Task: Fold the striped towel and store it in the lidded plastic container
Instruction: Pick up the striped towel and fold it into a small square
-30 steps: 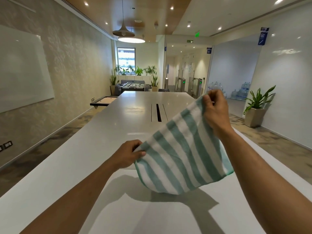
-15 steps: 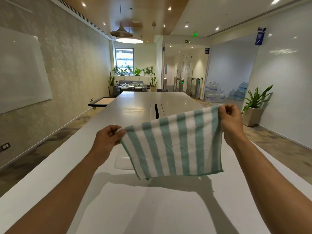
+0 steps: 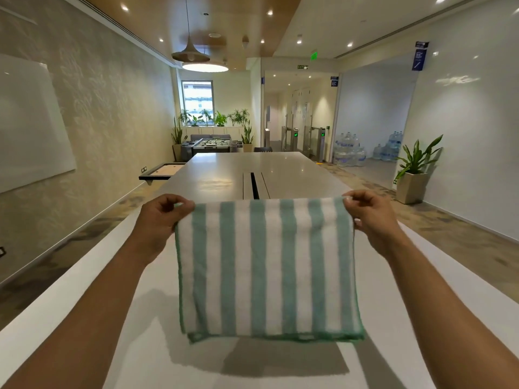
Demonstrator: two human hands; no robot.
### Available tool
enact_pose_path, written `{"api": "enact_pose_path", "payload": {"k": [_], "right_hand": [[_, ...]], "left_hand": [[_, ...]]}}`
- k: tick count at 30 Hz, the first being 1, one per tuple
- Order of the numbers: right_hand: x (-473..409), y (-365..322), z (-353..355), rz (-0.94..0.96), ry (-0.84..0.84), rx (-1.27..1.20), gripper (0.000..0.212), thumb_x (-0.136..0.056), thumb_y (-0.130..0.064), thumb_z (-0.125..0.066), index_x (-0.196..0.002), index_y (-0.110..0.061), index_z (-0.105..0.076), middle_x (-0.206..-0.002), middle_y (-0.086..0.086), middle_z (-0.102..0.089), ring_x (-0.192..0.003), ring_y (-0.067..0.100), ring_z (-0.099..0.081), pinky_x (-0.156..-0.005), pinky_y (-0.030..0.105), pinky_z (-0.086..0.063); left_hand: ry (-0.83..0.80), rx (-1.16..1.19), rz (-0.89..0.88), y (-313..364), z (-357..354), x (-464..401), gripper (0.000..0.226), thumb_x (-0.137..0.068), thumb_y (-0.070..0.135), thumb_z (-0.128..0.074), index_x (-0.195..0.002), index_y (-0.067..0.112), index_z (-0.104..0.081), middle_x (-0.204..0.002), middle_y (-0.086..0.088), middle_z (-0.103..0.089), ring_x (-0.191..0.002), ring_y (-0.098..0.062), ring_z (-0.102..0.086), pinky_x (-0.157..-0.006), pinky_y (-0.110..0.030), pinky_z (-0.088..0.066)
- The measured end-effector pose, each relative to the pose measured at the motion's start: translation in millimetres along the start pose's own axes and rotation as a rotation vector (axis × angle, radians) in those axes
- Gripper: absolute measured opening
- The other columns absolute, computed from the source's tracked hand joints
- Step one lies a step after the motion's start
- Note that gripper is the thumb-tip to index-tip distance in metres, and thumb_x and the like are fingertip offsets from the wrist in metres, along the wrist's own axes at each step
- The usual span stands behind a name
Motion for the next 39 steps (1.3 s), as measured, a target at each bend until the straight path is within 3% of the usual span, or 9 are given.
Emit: {"api": "enact_pose_path", "payload": {"k": [2,6,10,16,19,24,27,35,39], "right_hand": [[-4.2,7.8,-2.9,0.016,0.146,0.126,0.006,-0.092,-0.007,-0.06,-0.096,-0.007,-0.066,-0.078,0.006,-0.063,-0.074,0.022,-0.059,-0.06,0.037,-0.052],[-3.8,4.3,-10.6,0.078,0.252,0.236,0.007,-0.089,-0.018,-0.063,-0.092,-0.02,-0.069,-0.091,0.003,-0.07,-0.089,0.024,-0.066,-0.083,0.05,-0.057],[4.4,-12.6,-38.1,0.194,0.221,0.277,0.01,-0.088,-0.021,-0.065,-0.085,-0.031,-0.068,-0.085,-0.005,-0.069,-0.083,0.015,-0.066,-0.08,0.046,-0.059],[28.9,-37.6,-109.9,0.397,0.099,0.275,0.012,-0.085,-0.021,-0.069,-0.091,-0.031,-0.072,-0.08,-0.019,-0.069,-0.075,-0.005,-0.065,-0.072,0.013,-0.052],[38.3,-37.9,-138.4,0.396,0.025,0.235,0.012,-0.085,-0.023,-0.071,-0.095,-0.026,-0.075,-0.08,-0.019,-0.07,-0.078,-0.002,-0.067,-0.072,0.012,-0.054],[39.2,-28.7,-145.2,0.316,-0.059,0.116,0.017,-0.083,-0.029,-0.074,-0.099,-0.022,-0.076,-0.086,-0.012,-0.075,-0.081,0.002,-0.071,-0.074,0.019,-0.058],[37.7,-26.1,-143.1,0.286,-0.101,0.099,0.023,-0.082,-0.03,-0.076,-0.102,-0.018,-0.076,-0.088,-0.007,-0.077,-0.083,0.005,-0.072,-0.076,0.024,-0.06],[35.6,-28.1,-137.0,0.334,-0.05,0.083,0.019,-0.08,-0.029,-0.077,-0.098,-0.022,-0.076,-0.086,-0.011,-0.075,-0.081,0.002,-0.071,-0.074,0.016,-0.057],[35.4,-27.5,-136.0,0.346,-0.045,0.091,0.016,-0.08,-0.027,-0.077,-0.095,-0.024,-0.074,-0.086,-0.011,-0.074,-0.081,0.003,-0.07,-0.074,0.016,-0.056]], "left_hand": [[0.133,-0.255,-0.064,-4.5,-0.2,-3.8,0.014,-0.076,0.021,-0.08,-0.069,0.027,-0.069,-0.075,0.003,-0.064,-0.071,-0.014,-0.056,-0.067,-0.03,-0.047],[0.25,-0.412,-0.196,7.7,-5.1,-0.4,0.013,-0.074,0.032,-0.08,-0.073,0.03,-0.067,-0.074,0.01,-0.064,-0.062,-0.001,-0.054,-0.062,-0.024,-0.045],[0.151,-0.44,-0.268,31.6,-31.1,4.3,0.014,-0.075,0.031,-0.079,-0.075,0.034,-0.066,-0.076,0.005,-0.063,-0.064,-0.008,-0.052,-0.06,-0.025,-0.046],[-0.04,-0.405,-0.356,67.2,-92.0,15.2,0.009,-0.076,0.028,-0.08,-0.077,0.027,-0.071,-0.077,-0.003,-0.068,-0.063,-0.013,-0.056,-0.06,-0.024,-0.051],[-0.17,-0.373,-0.283,72.8,-118.8,20.0,0.008,-0.08,0.023,-0.077,-0.086,0.019,-0.074,-0.078,-0.014,-0.067,-0.07,-0.025,-0.068,-0.062,-0.032,-0.061],[-0.293,-0.277,-0.13,70.8,-123.1,21.5,0.015,-0.085,0.012,-0.069,-0.099,0.01,-0.074,-0.09,-0.011,-0.073,-0.089,-0.026,-0.072,-0.078,-0.039,-0.061],[-0.321,-0.401,-0.15,72.3,-121.1,21.3,0.022,-0.083,0.01,-0.071,-0.105,0.009,-0.073,-0.096,-0.01,-0.074,-0.092,-0.022,-0.072,-0.086,-0.042,-0.059],[-0.24,-0.724,-0.416,84.4,-129.4,24.2,0.019,-0.085,0.015,-0.071,-0.104,0.016,-0.076,-0.091,0.003,-0.072,-0.076,-0.005,-0.063,-0.069,-0.012,-0.047],[-0.229,-0.824,-0.463,86.7,-133.6,22.8,0.018,-0.085,0.018,-0.072,-0.102,0.013,-0.075,-0.09,0.005,-0.061,-0.081,-0.012,-0.06,-0.07,-0.016,-0.047]]}}
Point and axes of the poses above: each hand's wrist, its own x-axis away from the middle knuckle, its own z-axis out of the back of the hand, y = z × x, the point moved 5 cm from there along -x, towards the middle knuckle
